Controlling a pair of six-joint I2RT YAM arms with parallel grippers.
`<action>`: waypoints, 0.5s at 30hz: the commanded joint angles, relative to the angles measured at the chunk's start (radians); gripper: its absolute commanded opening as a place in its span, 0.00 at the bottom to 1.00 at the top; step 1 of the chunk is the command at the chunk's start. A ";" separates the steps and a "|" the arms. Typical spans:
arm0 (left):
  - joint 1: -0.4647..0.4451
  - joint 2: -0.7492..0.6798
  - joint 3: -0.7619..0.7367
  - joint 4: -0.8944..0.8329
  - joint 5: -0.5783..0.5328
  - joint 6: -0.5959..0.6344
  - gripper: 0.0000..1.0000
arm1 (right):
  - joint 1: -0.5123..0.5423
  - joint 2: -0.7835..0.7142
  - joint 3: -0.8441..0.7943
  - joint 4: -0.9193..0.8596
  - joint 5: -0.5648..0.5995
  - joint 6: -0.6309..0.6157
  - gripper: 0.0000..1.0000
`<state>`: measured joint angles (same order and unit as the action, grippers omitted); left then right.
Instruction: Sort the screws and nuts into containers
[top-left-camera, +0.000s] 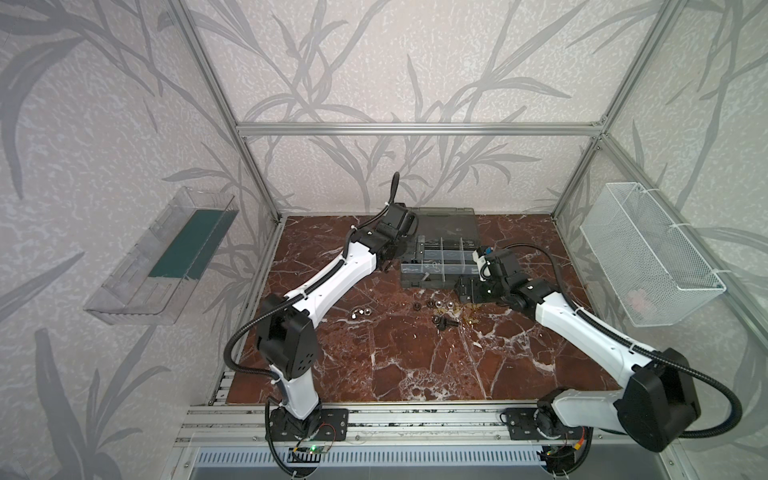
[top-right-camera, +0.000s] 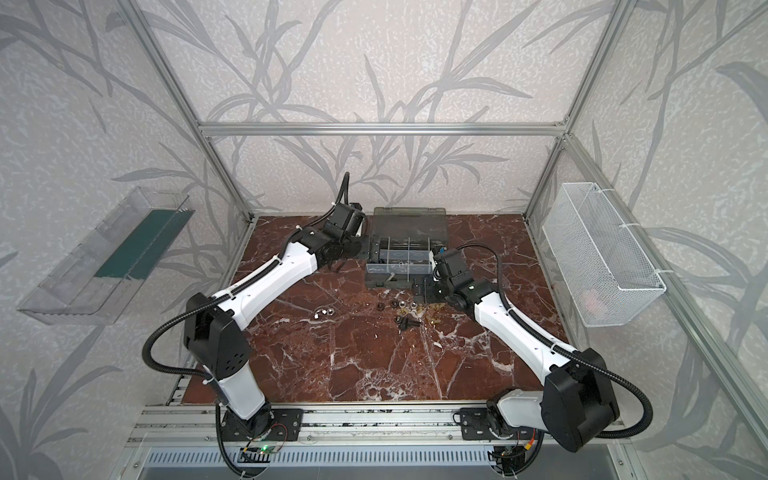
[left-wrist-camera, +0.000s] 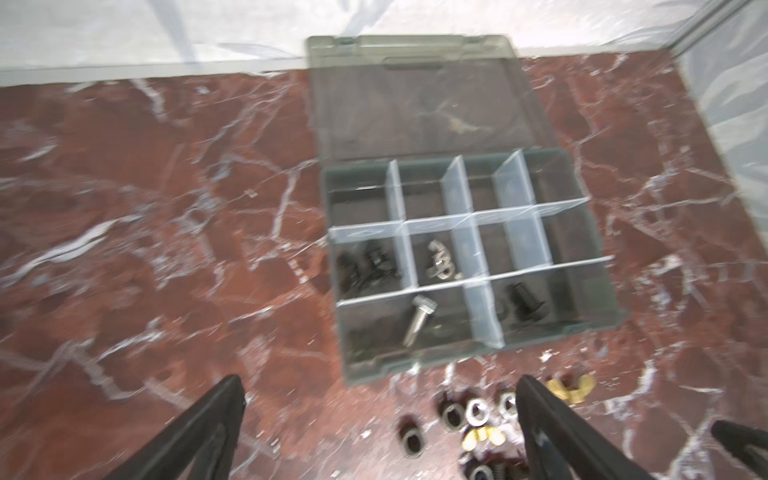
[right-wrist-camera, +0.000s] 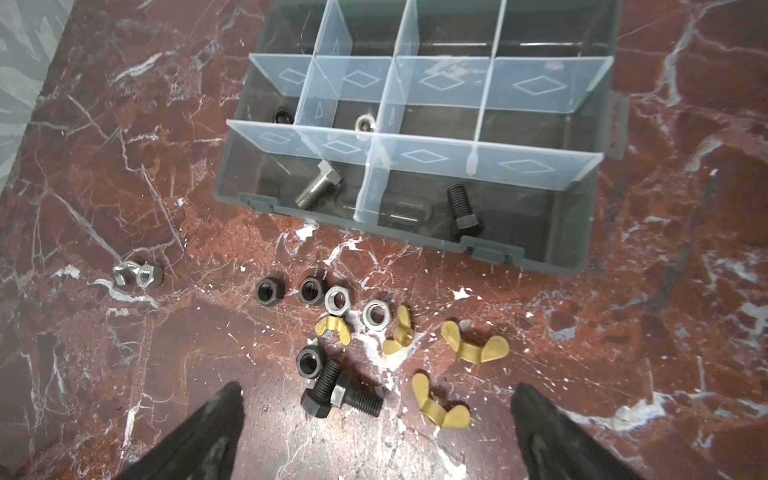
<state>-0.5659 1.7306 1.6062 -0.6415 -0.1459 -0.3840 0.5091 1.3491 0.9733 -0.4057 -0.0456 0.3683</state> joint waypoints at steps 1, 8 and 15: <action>0.018 -0.077 -0.062 -0.075 -0.148 0.009 1.00 | 0.043 0.043 0.047 0.031 0.036 -0.009 0.99; 0.044 -0.246 -0.287 -0.022 -0.029 -0.014 0.99 | 0.112 0.170 0.066 0.001 0.100 -0.015 0.99; 0.044 -0.369 -0.486 0.137 0.187 -0.083 1.00 | 0.114 0.266 0.048 0.025 0.100 -0.011 0.76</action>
<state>-0.5213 1.3975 1.1641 -0.5884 -0.0624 -0.4225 0.6228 1.6016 1.0187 -0.3901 0.0364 0.3649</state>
